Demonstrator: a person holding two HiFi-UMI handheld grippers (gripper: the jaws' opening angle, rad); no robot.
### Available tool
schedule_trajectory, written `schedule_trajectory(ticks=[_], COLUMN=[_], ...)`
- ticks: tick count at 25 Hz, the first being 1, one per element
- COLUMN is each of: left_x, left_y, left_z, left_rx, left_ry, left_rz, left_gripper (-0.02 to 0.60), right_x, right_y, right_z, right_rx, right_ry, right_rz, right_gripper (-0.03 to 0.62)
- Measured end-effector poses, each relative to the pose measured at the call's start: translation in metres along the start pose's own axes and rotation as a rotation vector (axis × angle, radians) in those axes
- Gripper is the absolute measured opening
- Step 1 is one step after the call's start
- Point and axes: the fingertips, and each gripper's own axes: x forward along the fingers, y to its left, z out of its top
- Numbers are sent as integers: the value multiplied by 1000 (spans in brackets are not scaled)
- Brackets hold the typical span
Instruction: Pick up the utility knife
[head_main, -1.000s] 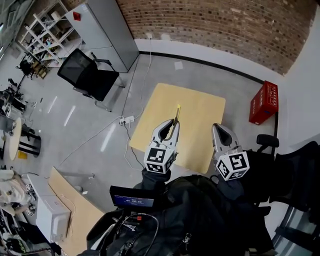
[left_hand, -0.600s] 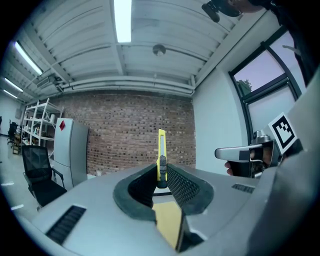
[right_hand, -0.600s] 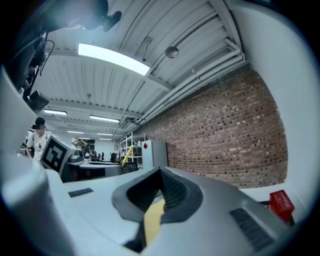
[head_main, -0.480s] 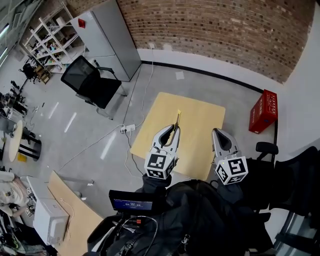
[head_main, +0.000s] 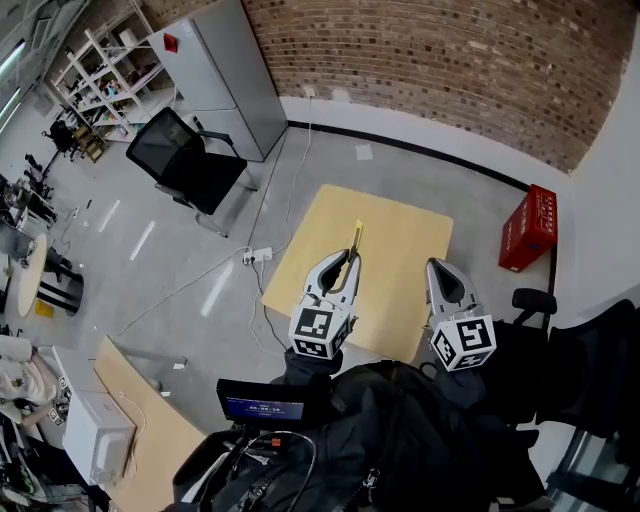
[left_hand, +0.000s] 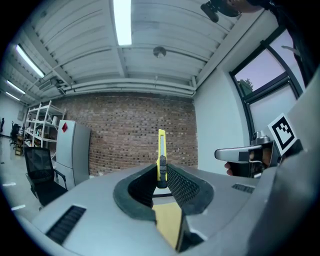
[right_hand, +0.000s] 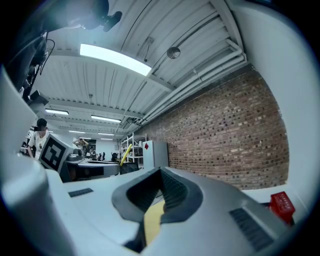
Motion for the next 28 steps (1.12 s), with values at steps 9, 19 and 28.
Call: schedule_trajectory(ticks=[9,19,28], left_x=[1,8,18], left_y=[0,1,1], left_z=[2,-2,-2], left_rx=[-3,11,11], left_ry=[-5,6,6], left_rz=[-5,2,-1], left_gripper=[64,64,64], right_x=[-1,2,6], right_y=[-1,-8,-18], right_z=[1,-2,-2], right_rx=[-11,-6,-8], right_ry=[3,6,6], right_rz=[-10,-21,-29], right_gripper=[3,3,3])
